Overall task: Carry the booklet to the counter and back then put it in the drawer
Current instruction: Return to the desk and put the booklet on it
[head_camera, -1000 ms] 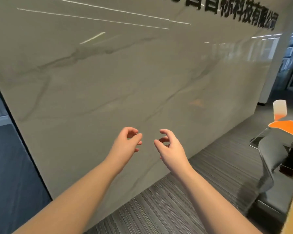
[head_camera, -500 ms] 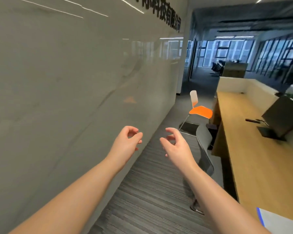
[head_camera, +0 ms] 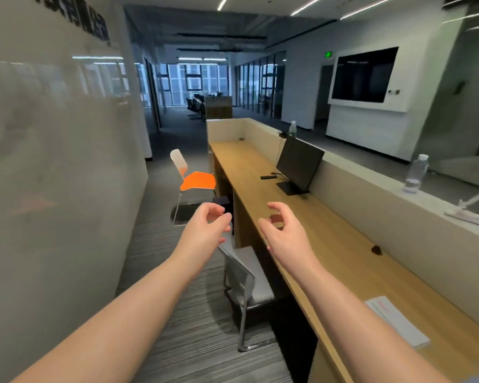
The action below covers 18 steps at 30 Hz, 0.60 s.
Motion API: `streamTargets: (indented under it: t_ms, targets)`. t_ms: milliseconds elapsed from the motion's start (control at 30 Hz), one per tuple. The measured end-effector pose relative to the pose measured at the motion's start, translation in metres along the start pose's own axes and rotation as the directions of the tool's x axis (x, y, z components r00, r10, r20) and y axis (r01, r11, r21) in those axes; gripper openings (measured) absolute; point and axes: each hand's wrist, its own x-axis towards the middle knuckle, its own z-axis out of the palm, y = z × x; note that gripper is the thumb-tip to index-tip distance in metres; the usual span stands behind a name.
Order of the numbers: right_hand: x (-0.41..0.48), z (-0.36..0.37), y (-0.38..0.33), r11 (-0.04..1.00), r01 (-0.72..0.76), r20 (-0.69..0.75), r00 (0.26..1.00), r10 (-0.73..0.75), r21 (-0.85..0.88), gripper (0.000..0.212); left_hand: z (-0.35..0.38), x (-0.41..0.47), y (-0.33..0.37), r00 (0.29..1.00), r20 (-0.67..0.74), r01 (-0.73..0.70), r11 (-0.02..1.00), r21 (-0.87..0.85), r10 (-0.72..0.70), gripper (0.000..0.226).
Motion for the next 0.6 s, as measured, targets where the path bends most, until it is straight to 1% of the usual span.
streamTargets:
  t_ms: [67, 133, 200, 300, 367, 433, 533, 600]
  targets:
    - [0.030, -0.009, 0.016, 1.000, -0.011, -0.071, 0.997, 0.010, -0.020, 0.041, 0.022, 0.037, 0.000, 0.998, 0.053, -0.023, 1.000, 0.004, 0.023, 0.018]
    - [0.059, -0.017, 0.030, 0.999, -0.033, -0.134, 0.991, 0.030, -0.024, 0.041, 0.046, 0.072, 0.000, 0.993, 0.115, -0.036, 0.999, 0.008, 0.035, 0.019]
    - [0.083, -0.026, 0.041, 0.997, -0.077, -0.189, 0.979, 0.071, -0.026, 0.043, 0.071, 0.103, 0.000, 0.983, 0.180, -0.037, 0.999, 0.022, 0.033, 0.016]
    - [0.112, -0.046, 0.055, 0.993, -0.115, -0.268, 0.958, 0.101, -0.034, 0.044, 0.110, 0.143, 0.003, 0.957, 0.278, -0.096, 0.995, 0.034, 0.083, 0.011]
    - [0.123, -0.064, 0.064, 0.988, -0.153, -0.330, 0.935, 0.133, -0.035, 0.043, 0.137, 0.163, 0.007, 0.931, 0.346, -0.131, 0.991, 0.014, 0.118, 0.011]
    - [0.126, -0.082, 0.072, 0.983, -0.179, -0.391, 0.908, 0.148, -0.044, 0.042, 0.162, 0.176, 0.012, 0.902, 0.411, -0.135, 0.991, -0.023, 0.133, 0.011]
    - [0.123, -0.111, 0.084, 0.967, -0.250, -0.499, 0.845, 0.192, -0.050, 0.040, 0.202, 0.188, 0.016, 0.837, 0.527, -0.133, 0.989, -0.072, 0.151, 0.011]
    - [0.117, -0.125, 0.092, 0.953, -0.297, -0.577, 0.789, 0.212, -0.056, 0.040, 0.226, 0.190, 0.016, 0.782, 0.602, -0.117, 0.987, -0.113, 0.161, 0.015]
